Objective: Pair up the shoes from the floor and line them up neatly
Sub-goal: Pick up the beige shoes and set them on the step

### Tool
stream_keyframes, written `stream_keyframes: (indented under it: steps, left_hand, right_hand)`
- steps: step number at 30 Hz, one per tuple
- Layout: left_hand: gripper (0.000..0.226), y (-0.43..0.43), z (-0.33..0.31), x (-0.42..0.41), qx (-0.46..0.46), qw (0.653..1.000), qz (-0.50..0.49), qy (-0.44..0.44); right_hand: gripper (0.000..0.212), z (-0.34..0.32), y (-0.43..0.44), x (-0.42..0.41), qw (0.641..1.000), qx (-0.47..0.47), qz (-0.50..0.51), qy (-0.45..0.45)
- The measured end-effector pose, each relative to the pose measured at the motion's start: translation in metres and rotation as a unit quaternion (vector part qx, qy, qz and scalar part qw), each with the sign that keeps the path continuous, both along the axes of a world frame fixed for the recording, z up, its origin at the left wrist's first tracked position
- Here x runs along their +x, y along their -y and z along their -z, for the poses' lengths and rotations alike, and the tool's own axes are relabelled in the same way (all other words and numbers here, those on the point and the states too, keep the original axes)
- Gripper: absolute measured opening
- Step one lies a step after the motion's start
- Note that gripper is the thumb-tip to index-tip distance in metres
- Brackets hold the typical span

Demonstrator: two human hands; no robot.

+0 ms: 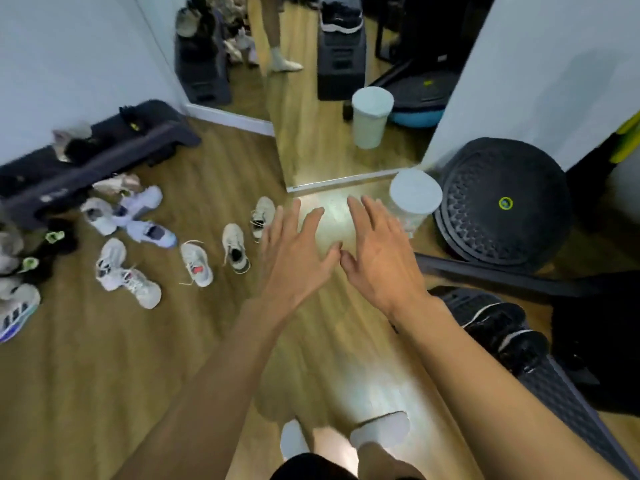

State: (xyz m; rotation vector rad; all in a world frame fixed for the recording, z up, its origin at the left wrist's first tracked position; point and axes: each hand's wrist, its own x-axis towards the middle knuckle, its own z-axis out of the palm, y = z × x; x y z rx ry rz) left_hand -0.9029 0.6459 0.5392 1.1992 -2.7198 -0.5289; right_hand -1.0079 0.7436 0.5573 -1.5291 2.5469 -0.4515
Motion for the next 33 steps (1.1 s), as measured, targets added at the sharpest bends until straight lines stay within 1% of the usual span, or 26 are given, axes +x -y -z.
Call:
stream_keyframes:
  steps: [4, 7, 11, 15, 21, 24, 27, 30, 33]
  left_hand:
    - [0.063, 0.037, -0.002, 0.081, 0.007, 0.997, -0.071, -0.004]
    - [0.062, 0.061, 0.006, 0.133, 0.015, 0.993, -0.116, 0.009]
    - [0.063, 0.096, 0.023, 0.168, 0.054, 0.988, -0.138, 0.04]
    - [0.063, 0.136, 0.038, 0.17, 0.068, 0.984, -0.156, 0.057]
    - [0.061, 0.214, 0.06, 0.163, 0.084, 0.975, -0.186, 0.09]
    - [0.058, 0.254, 0.078, 0.161, 0.073, 0.977, -0.177, 0.095]
    - [0.056, 0.296, 0.11, 0.16, 0.082, 0.978, -0.168, 0.094]
    - [0.057, 0.336, 0.152, 0.155, 0.123, 0.97, -0.193, 0.082]
    - [0.059, 0.376, 0.207, 0.142, 0.203, 0.951, -0.231, 0.04]
  right_hand:
    - [0.075, -0.001, 0.055, 0.074, 0.998, 0.005, -0.064, 0.017]
    - [0.074, 0.006, 0.09, 0.12, 0.994, 0.003, -0.103, 0.033]
    - [0.07, 0.023, 0.125, 0.154, 0.988, 0.018, -0.142, 0.053]
    - [0.066, 0.047, 0.171, 0.161, 0.986, 0.041, -0.149, 0.069]
    - [0.073, 0.077, 0.255, 0.15, 0.98, 0.082, -0.155, 0.095]
    - [0.069, 0.092, 0.298, 0.141, 0.977, 0.098, -0.157, 0.107]
    - [0.064, 0.116, 0.336, 0.13, 0.979, 0.103, -0.128, 0.121]
    - [0.062, 0.15, 0.371, 0.125, 0.976, 0.115, -0.098, 0.157]
    - [0.063, 0.195, 0.404, 0.12, 0.973, 0.136, -0.086, 0.168]
